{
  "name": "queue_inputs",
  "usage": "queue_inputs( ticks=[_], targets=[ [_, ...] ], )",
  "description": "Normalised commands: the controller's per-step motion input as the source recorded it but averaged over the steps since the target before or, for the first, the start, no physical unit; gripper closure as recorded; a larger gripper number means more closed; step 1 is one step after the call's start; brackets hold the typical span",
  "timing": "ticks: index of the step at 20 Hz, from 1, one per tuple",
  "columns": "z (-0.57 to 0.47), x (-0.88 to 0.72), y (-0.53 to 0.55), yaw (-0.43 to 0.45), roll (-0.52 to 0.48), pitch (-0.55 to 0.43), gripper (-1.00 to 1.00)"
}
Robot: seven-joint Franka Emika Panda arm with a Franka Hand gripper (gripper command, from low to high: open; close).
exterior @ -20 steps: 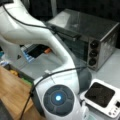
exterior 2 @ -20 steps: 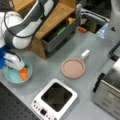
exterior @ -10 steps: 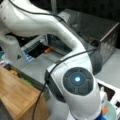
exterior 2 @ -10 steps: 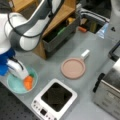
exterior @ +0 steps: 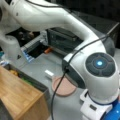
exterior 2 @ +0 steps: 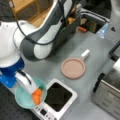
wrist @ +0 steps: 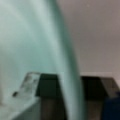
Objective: Pick up the pan. Place the pan on the table. Pick up the bowl. Place the bowl on the stove.
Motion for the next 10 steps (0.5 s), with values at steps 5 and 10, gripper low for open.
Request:
queue_inputs(
  ticks=[5, 10],
  targets=[
    [-0.17, -0.53, 0.38, -0.174, -0.221, -0.137, 1.0],
    [-0.24, -0.72, 0.22, -0.127, -0.221, -0.204, 1.0]
  ],
)
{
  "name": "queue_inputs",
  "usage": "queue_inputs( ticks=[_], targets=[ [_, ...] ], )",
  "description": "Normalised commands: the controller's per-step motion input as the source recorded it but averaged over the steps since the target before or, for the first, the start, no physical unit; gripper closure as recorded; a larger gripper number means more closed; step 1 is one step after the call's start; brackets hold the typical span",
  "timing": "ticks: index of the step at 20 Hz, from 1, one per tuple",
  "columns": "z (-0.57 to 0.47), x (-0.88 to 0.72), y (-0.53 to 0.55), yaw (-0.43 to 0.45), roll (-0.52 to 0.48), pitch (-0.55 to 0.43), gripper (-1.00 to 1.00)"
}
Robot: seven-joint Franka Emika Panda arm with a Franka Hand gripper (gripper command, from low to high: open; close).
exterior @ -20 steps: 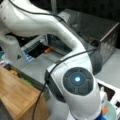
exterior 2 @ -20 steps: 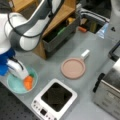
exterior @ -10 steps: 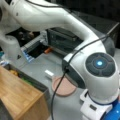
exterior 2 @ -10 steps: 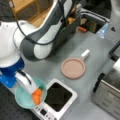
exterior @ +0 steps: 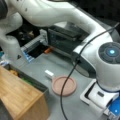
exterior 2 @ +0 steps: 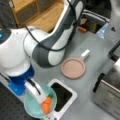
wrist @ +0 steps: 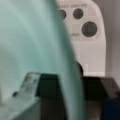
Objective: Pick up the pan. Place the pan on the table. Pick up the bowl. Place the bowl on the stove.
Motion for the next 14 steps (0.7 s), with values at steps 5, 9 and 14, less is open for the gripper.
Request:
queue_inputs(
  ticks=[5, 9, 14],
  targets=[
    [-0.29, -0.73, 0.09, -0.091, -0.221, -0.315, 1.0],
    [-0.29, -0.7, 0.03, -0.073, -0.2, -0.372, 1.0],
    [-0.23, -0.63, 0.0, -0.037, -0.162, -0.379, 1.0]
  ],
)
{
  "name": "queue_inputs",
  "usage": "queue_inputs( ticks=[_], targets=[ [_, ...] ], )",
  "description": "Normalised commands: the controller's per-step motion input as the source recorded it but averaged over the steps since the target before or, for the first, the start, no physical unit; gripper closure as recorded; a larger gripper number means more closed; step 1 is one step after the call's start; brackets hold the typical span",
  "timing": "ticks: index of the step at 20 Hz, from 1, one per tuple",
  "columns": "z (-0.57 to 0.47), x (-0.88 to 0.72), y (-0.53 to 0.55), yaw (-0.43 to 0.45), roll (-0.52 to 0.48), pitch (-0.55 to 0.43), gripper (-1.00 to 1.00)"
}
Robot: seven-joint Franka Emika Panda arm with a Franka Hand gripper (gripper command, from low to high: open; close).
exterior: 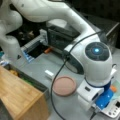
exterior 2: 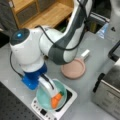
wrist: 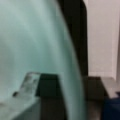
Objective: Pick up the pan. Place the pan on the table. Pick up the bowl. Place the bowl on the stove.
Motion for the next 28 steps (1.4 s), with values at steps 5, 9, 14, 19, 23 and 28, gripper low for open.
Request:
queue_inputs(
  ticks=[5, 9, 14, 19, 23, 28],
  targets=[
    [-0.18, -0.52, 0.03, -0.011, -0.129, -0.338, 1.0],
    [-0.17, -0.37, 0.03, 0.004, -0.119, -0.302, 1.0],
    [-0.12, -0.27, 0.05, 0.017, -0.109, -0.247, 1.0],
    [-0.09, -0.2, 0.07, 0.022, -0.099, -0.215, 1.0],
    [-0.11, -0.19, 0.08, 0.022, -0.111, -0.203, -1.0],
    [-0.12, -0.19, 0.07, 0.028, -0.118, -0.182, -1.0]
  ],
)
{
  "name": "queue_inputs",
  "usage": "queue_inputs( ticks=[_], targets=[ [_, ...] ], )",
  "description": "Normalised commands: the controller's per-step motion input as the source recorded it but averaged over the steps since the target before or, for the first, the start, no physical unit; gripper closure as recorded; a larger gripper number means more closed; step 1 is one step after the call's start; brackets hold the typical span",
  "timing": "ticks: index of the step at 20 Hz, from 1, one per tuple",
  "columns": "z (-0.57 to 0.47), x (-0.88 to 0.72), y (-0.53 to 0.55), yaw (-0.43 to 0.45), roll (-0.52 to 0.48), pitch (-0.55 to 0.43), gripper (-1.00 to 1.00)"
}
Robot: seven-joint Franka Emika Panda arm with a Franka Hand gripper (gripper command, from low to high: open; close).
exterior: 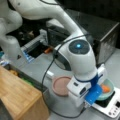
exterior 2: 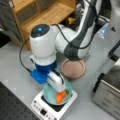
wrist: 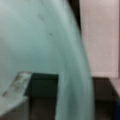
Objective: Pick up the pan. Place the pan on the table. Pick up the bowl. Place the bowl on the stove.
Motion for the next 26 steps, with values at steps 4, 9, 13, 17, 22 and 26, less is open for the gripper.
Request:
queue_inputs(
  ticks=[4, 9, 13, 17, 22, 26],
  targets=[
    [-0.11, -0.19, 0.06, 0.033, -0.116, -0.174, -1.0],
    [-0.1, -0.19, 0.06, 0.033, -0.115, -0.172, -1.0],
    [-0.07, -0.2, 0.07, 0.037, -0.103, -0.147, -1.0],
    [0.07, -0.28, 0.09, 0.033, -0.118, -0.085, -1.0],
    [0.19, -0.38, 0.06, 0.023, -0.156, 0.002, -1.0],
    [0.12, -0.4, 0.03, -0.001, -0.186, 0.013, -1.0]
  ],
)
